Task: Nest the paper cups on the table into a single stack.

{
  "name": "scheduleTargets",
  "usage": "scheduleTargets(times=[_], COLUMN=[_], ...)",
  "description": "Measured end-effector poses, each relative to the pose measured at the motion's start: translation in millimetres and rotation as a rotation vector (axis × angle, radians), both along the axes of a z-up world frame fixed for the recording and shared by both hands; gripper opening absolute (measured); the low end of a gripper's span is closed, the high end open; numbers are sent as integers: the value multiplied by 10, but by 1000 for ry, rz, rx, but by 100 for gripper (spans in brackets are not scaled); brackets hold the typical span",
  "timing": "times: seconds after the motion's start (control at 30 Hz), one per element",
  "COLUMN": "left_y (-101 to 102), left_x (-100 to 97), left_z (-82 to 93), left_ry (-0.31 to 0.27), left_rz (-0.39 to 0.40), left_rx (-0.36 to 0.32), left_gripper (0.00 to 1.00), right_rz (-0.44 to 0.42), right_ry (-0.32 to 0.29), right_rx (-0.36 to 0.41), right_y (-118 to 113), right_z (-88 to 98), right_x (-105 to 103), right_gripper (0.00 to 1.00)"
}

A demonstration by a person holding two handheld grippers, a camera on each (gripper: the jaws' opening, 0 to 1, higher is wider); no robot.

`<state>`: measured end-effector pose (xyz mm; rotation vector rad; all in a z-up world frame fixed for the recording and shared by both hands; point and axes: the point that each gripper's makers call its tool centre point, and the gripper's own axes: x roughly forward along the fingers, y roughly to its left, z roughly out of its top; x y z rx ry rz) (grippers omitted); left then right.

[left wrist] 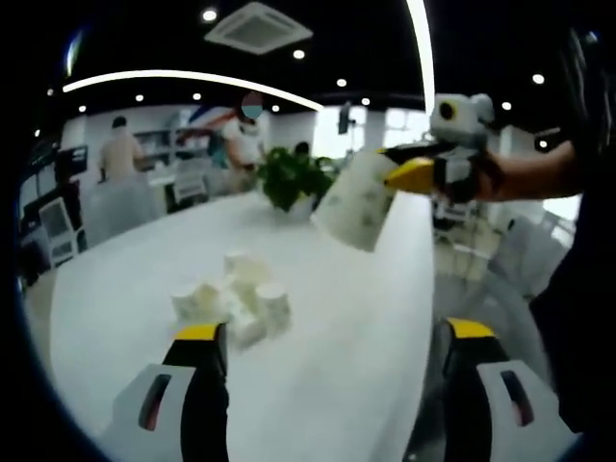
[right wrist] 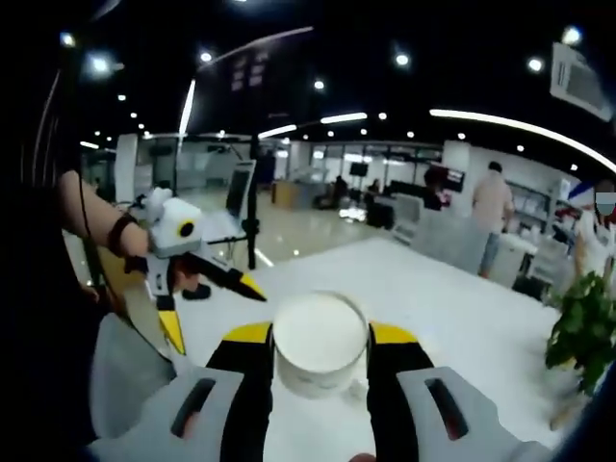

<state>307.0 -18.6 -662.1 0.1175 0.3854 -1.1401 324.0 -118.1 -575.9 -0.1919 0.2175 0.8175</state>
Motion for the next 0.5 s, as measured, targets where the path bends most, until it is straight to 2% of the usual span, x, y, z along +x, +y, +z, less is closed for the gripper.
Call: scheduleTargets(times=[0.1,0.23,0.3,0.4,0.5], left_y=[-42,-113,-137,-165,-229], left_x=[-16,-23,-36,-60,-126], left_z=[-4,94,137,172,245], left_ry=[19,19,34,40,91], left_rz=[-6,-5,-13,-25,-46], left_rx=[-13,-65,-91,-103,-159], left_gripper=[88,87,83,80,77], right_rz=[3,21,32,42,51], right_ry=[11,20,20,24,31], right_rx=[14,9,17,23,49], right_y=[26,87,127,186,247], right_z=[-17,-58,-57,-76,-70], right_x=[-8,-48,-69,-75,-79], right_gripper=[34,34,34,34,34])
